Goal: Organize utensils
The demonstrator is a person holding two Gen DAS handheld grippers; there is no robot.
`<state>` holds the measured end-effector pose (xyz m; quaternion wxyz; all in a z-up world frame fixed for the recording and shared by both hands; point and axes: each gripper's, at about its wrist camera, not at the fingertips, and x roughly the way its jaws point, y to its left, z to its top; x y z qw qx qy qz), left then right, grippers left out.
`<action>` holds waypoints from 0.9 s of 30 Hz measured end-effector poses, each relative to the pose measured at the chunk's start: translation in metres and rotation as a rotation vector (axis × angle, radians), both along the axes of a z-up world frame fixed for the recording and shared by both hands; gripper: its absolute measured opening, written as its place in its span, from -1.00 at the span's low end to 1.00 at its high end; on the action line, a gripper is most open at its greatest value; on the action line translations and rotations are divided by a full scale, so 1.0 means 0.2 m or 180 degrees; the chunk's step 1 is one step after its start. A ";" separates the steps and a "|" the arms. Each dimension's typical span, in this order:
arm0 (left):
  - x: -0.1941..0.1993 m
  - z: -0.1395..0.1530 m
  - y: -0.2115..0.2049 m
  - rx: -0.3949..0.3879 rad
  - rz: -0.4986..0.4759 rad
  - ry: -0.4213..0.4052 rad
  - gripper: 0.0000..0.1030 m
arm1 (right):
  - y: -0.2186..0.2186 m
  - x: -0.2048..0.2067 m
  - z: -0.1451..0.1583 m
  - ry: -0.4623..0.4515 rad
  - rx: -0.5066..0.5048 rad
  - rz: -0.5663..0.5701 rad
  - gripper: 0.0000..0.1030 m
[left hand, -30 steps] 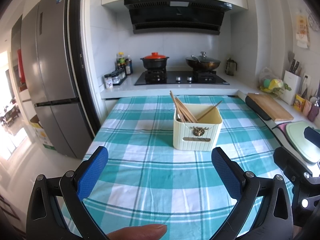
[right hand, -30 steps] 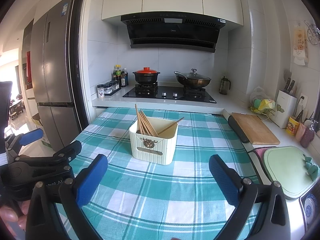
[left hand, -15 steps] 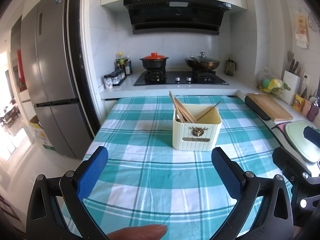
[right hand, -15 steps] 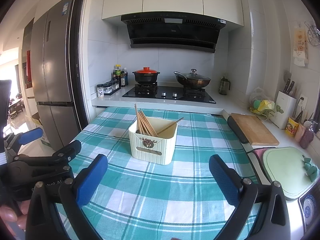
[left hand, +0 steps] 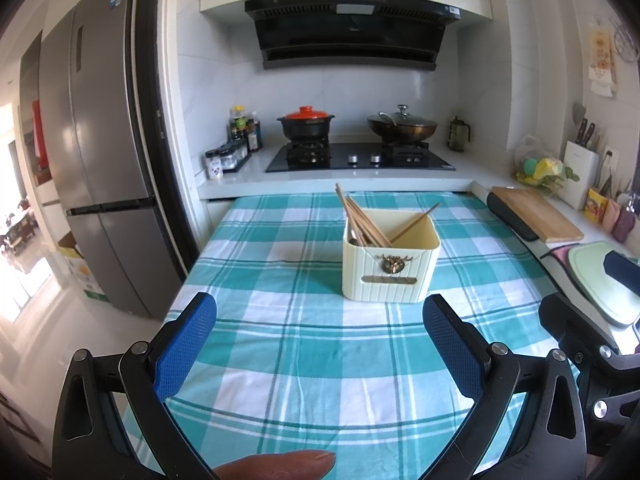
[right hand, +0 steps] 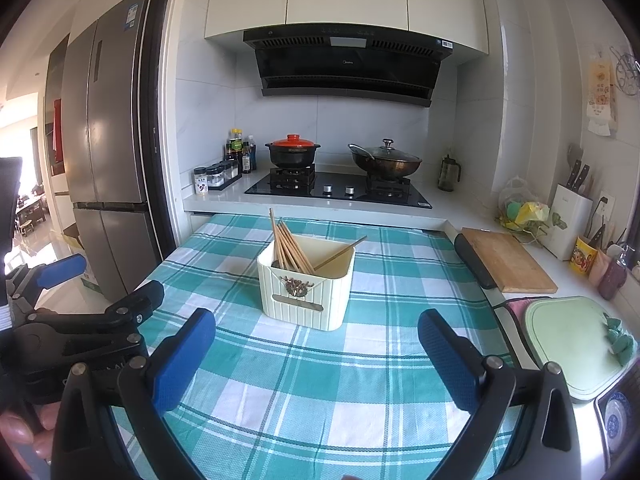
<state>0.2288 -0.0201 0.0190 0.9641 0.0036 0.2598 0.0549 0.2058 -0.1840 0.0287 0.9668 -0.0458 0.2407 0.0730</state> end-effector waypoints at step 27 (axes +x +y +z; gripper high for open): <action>0.00 0.00 0.00 0.0006 -0.0022 0.0010 0.99 | -0.03 0.00 0.00 0.0015 0.0006 0.0028 1.00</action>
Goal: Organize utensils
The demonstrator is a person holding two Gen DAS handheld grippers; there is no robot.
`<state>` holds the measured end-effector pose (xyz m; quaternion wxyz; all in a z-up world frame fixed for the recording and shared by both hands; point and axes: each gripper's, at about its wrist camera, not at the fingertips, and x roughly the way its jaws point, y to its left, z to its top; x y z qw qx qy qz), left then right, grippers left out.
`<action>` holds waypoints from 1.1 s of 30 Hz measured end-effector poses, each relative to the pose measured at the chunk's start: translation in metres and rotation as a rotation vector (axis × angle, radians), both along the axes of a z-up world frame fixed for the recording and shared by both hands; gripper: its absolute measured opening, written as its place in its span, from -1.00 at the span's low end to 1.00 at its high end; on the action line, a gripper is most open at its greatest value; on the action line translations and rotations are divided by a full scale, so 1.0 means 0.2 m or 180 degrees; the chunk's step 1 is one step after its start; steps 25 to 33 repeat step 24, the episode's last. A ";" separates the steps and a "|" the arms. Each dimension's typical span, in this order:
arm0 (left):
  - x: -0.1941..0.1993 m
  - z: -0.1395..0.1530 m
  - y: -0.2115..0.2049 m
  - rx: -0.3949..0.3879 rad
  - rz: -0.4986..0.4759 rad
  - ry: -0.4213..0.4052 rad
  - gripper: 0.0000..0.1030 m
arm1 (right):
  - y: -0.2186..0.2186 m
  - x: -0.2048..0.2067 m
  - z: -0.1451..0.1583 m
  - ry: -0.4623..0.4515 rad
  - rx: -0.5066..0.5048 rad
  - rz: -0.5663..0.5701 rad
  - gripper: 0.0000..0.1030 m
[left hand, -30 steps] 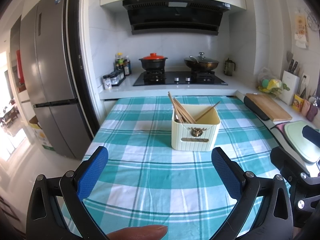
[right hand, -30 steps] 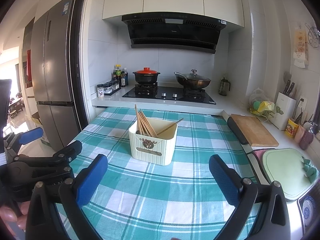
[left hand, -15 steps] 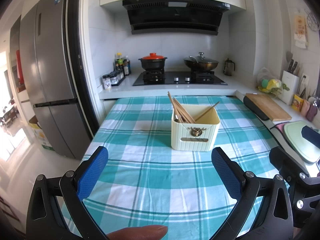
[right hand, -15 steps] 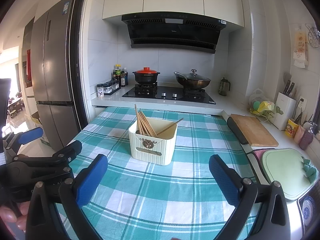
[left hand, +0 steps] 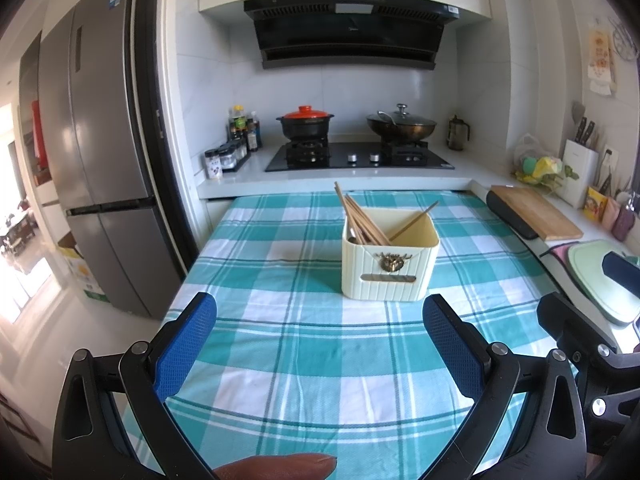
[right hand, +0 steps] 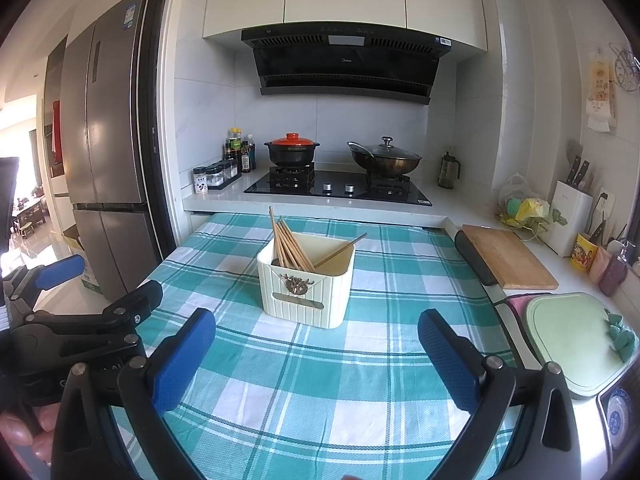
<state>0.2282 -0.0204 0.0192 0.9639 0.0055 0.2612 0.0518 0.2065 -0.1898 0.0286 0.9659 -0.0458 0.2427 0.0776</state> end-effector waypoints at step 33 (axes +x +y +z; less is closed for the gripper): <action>-0.04 0.02 0.03 -0.0011 -0.0074 -0.0069 0.99 | -0.05 0.00 -0.02 0.0019 -0.0003 -0.0042 1.00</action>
